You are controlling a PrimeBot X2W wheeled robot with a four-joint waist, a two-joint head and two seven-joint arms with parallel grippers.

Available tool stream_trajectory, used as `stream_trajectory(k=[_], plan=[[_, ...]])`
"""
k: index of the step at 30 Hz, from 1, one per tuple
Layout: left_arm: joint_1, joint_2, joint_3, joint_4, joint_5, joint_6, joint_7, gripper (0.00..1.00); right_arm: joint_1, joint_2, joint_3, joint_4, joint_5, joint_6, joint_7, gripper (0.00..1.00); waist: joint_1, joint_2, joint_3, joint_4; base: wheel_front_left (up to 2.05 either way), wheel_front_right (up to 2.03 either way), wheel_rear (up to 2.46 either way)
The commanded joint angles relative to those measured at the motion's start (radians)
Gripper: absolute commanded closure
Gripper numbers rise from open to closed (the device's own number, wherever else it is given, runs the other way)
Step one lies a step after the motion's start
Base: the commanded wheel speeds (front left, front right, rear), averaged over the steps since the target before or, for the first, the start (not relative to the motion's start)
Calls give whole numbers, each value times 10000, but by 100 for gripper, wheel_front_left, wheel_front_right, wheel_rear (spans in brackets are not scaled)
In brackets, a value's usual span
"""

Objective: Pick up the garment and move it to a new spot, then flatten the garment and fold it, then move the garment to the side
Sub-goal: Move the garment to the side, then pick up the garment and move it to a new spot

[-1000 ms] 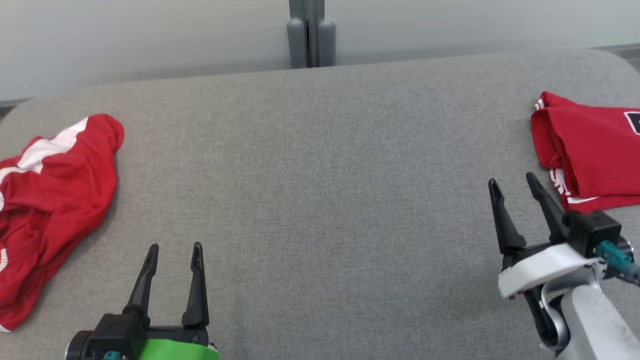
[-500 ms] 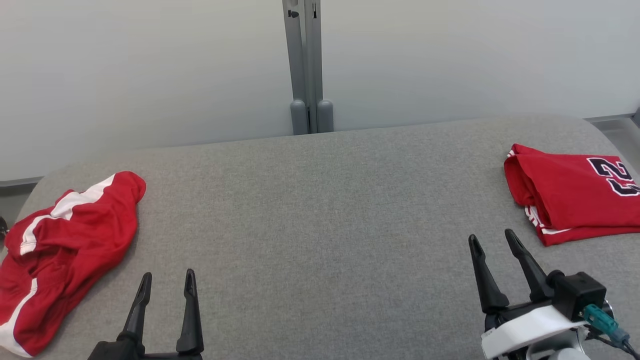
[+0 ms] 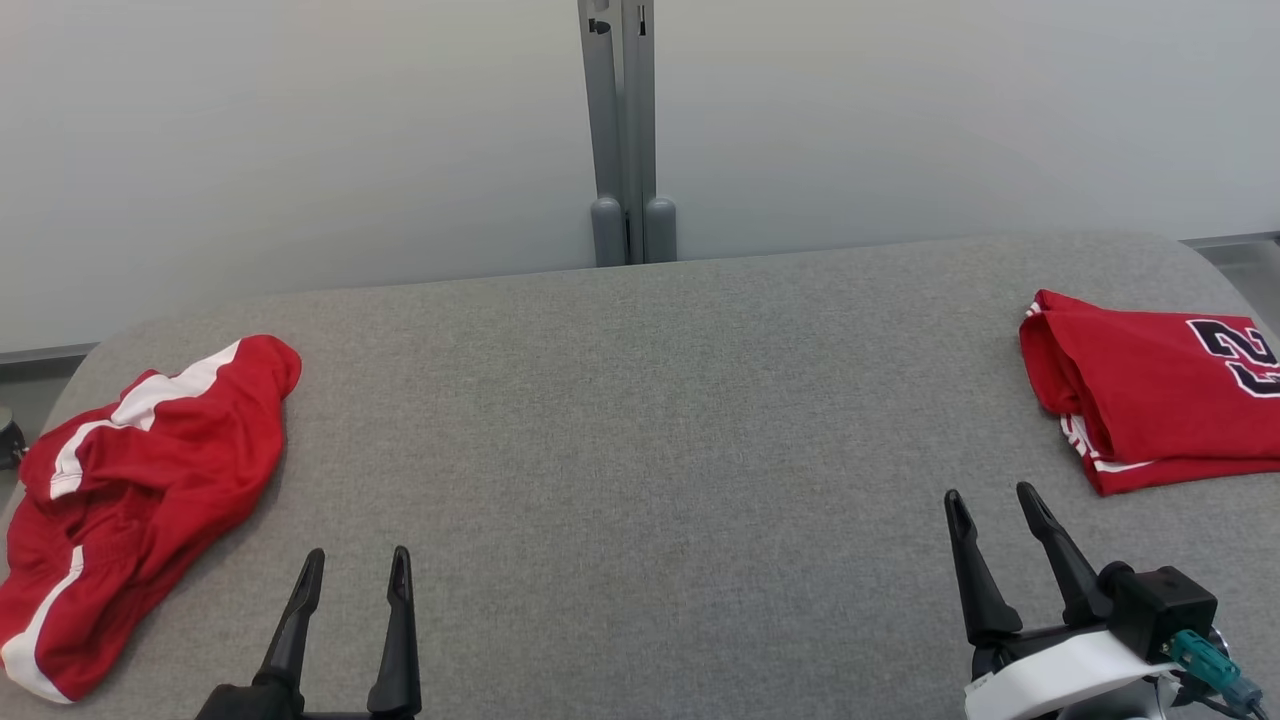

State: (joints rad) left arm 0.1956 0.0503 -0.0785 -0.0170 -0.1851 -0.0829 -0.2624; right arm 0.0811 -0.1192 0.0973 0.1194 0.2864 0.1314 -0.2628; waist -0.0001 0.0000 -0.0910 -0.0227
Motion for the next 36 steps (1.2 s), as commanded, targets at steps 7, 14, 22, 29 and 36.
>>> stream_trajectory(k=[7,14,22,29,36], plan=[[57,7,51,65,27,-62,-32,0,136,25,-14,-122,-102,-16,-25,0,1,0,84,8,0,0,0],[-44,7,41,104,28,-109,-32,0,136,31,26,-85,-60,-16,-25,0,1,0,150,-15,0,0,0],[-165,7,34,142,40,-63,-32,0,90,39,75,48,-60,-16,-25,0,1,0,111,-38,0,0,0],[-154,7,30,190,7,-50,-32,0,91,122,5,59,-124,-16,-25,0,1,0,84,-44,0,0,0],[-201,7,-12,221,-41,-33,-32,0,146,125,33,84,-169,-16,-25,0,1,0,87,9,0,0,0]])
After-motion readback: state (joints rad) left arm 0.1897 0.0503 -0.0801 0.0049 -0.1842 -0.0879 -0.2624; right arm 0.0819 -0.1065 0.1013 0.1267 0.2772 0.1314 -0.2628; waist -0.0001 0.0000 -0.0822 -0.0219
